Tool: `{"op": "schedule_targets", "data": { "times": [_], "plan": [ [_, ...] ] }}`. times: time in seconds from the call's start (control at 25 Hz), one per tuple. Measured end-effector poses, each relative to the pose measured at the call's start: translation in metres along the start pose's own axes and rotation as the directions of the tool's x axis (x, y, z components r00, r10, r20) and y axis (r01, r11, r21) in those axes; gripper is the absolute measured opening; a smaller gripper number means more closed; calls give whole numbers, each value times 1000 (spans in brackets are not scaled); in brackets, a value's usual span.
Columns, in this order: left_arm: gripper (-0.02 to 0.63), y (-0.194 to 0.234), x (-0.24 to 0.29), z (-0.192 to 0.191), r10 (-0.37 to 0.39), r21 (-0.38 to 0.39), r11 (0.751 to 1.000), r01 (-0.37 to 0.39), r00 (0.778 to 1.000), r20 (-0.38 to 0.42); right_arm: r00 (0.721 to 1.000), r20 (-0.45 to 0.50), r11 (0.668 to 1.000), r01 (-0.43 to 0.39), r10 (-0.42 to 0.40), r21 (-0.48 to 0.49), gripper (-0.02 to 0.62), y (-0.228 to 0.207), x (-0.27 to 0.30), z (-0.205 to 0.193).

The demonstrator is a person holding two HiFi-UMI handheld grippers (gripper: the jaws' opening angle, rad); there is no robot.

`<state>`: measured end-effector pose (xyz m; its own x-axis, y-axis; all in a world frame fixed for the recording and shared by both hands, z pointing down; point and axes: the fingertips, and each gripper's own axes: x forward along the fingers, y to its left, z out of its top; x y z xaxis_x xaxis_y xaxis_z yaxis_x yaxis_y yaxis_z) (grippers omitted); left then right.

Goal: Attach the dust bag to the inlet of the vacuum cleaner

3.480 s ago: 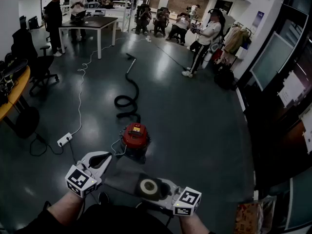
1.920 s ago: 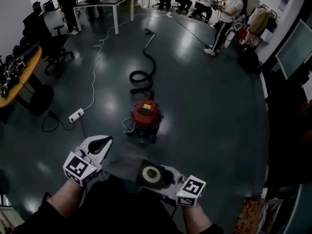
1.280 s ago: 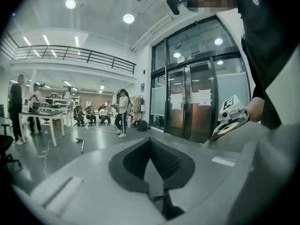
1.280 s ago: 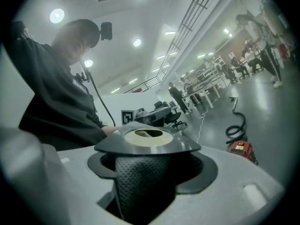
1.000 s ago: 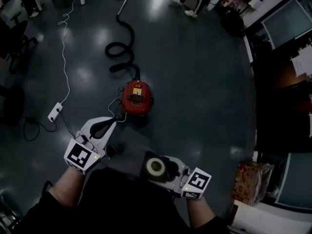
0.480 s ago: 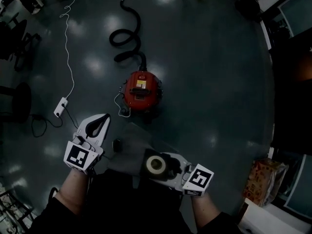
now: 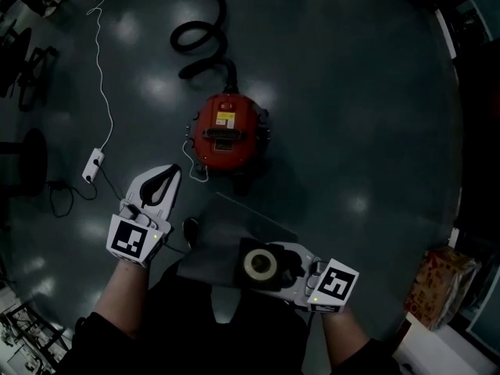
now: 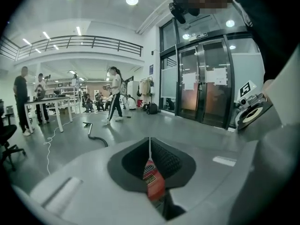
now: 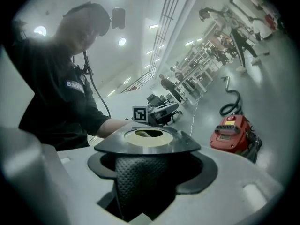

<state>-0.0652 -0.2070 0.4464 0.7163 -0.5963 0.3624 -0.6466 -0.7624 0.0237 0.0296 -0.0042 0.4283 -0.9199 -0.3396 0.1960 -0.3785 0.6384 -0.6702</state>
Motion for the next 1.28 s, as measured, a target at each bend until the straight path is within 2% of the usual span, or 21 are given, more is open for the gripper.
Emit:
{"op": "schedule_targets", "data": {
  "times": [0.24, 0.44, 0.64, 0.8, 1.0, 1.16, 1.28],
  "plan": [
    [51, 9, 39, -50, -54, 49, 997, 54, 999, 1, 1000, -10, 999, -26, 27, 20, 319, -39, 15, -35],
    [77, 18, 65, -94, -95, 104, 990, 95, 995, 1, 996, -15, 996, -89, 90, 30, 319, -65, 38, -62],
    [91, 22, 84, -121, -129, 167, 978, 124, 991, 20, 993, -30, 992, -116, 117, 53, 319, -92, 51, -92],
    [103, 29, 103, -140, -152, 221, 965, 142, 988, 31, 983, -82, 986, -161, 164, 33, 319, -108, 60, -111],
    [126, 34, 127, -157, -211, 319, 929, 186, 976, 46, 976, -85, 979, -193, 199, 69, 318, -135, 63, -137],
    [134, 36, 145, -165, -248, 329, 922, 205, 964, 94, 968, -87, 969, -226, 235, 99, 318, -157, 69, -152],
    [149, 33, 156, -171, -293, 359, 904, 233, 949, 119, 960, -95, 961, -253, 263, 109, 318, -170, 73, -168]
  ]
}}
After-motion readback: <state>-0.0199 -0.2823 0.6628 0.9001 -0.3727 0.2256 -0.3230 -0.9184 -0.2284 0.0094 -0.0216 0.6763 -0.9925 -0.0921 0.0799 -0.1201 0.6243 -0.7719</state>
